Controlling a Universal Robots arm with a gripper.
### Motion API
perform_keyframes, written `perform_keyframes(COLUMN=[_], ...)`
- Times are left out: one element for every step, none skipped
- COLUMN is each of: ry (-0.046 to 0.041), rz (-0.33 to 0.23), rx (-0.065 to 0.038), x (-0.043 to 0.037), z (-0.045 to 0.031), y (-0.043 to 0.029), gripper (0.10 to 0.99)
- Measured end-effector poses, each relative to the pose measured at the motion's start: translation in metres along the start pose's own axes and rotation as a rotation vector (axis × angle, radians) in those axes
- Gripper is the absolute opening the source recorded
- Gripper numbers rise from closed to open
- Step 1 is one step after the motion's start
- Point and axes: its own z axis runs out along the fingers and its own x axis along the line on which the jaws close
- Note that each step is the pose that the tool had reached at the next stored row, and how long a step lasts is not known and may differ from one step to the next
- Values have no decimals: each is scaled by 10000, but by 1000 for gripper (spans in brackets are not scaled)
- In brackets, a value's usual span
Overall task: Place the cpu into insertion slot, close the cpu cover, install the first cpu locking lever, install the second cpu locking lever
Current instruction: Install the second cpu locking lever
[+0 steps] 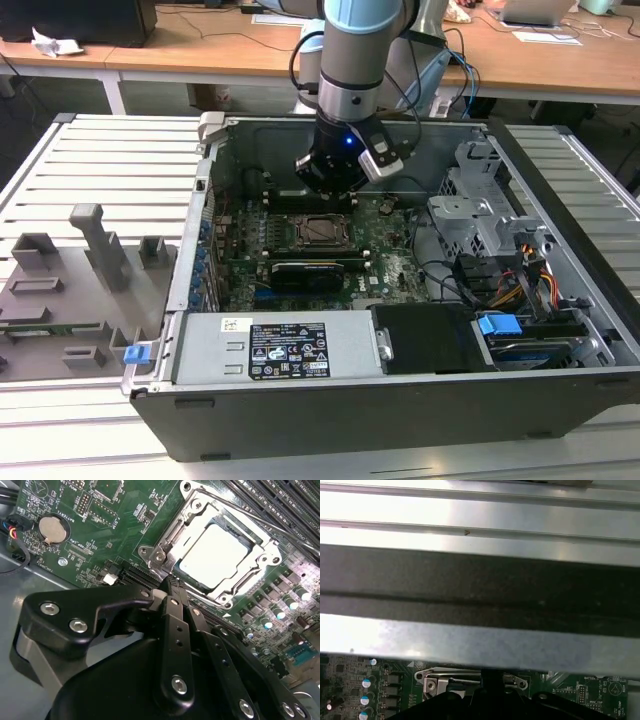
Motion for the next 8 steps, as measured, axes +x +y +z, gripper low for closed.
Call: perform_keyframes(ry=[0, 1, 0, 1, 0, 1, 1, 0], rz=[-1, 0, 0, 0, -1, 0, 0, 0], rx=[1, 2, 0, 1, 1, 1, 0, 0], x=[0, 1, 1, 1, 1, 2, 2, 3], z=[-1, -1, -1, -1, -1, -1, -1, -1], y=[-4, -11, -13, -17, -22, -27, -32, -37], gripper=[106, 106, 106, 106, 106, 106, 106, 106])
